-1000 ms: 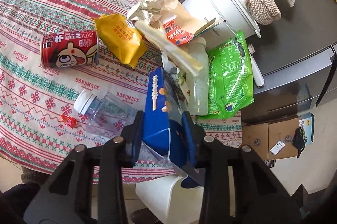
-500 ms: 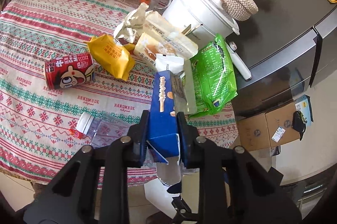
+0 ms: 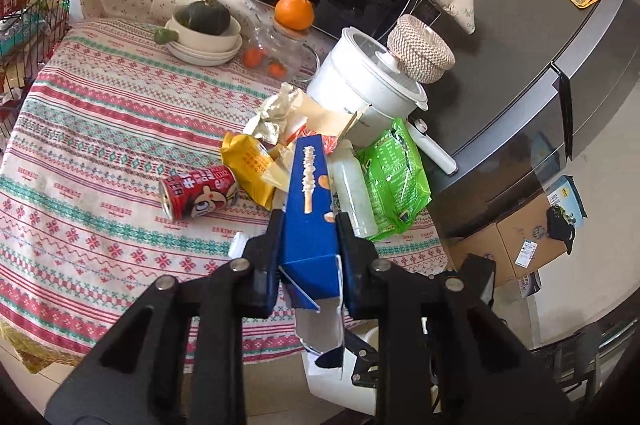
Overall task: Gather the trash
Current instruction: 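Grasp the clear water bottle with the right gripper while the left gripper lifts the blue box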
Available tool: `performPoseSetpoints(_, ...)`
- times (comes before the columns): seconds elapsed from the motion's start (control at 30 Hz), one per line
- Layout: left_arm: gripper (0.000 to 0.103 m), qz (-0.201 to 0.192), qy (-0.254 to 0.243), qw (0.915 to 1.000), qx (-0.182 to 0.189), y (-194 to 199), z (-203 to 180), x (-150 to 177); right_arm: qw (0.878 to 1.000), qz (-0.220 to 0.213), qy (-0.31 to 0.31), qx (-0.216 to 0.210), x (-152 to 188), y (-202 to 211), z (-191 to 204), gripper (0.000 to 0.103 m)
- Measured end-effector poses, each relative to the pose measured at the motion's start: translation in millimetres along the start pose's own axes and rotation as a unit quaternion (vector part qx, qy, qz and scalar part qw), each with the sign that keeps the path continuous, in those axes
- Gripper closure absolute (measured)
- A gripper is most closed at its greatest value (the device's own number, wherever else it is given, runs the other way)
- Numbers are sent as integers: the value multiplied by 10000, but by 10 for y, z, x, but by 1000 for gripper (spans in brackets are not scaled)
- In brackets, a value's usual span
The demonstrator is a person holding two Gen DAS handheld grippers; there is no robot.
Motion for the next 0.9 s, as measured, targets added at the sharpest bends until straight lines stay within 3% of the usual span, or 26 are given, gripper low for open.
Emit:
performPoseSetpoints(0.13,77,-117,-91,9998,-108,90,179,-54,9986,376,359,-112,31,-292,75,5)
performPoseSetpoints(0.3,77,-99,5,9998,-185,116,372,-73,9951,618,753,173,93,-612,65,10)
performPoseSetpoints(0.43,77,-94,82,9997,-203,125,464,-88,9958,639,656,81,130,-705,50,29)
performPoseSetpoints(0.57,77,-169,73,9997,-190,174,485,-120,9971,489,538,-211,107,-584,149,36)
performPoseSetpoints(0.9,77,-474,-170,9987,-11,369,317,-185,9970,-88,-236,-733,40,167,271,39)
Point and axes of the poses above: each gripper's, at about its wrist camera, not at the fingertips, and y roughly against the way its jaws point, z to its left, x to its underside, the point moved 7 cm from there along -y, roughly the way its jaws point, and after that the axes turned 14 degrees about -z, right-handed, at the moved point
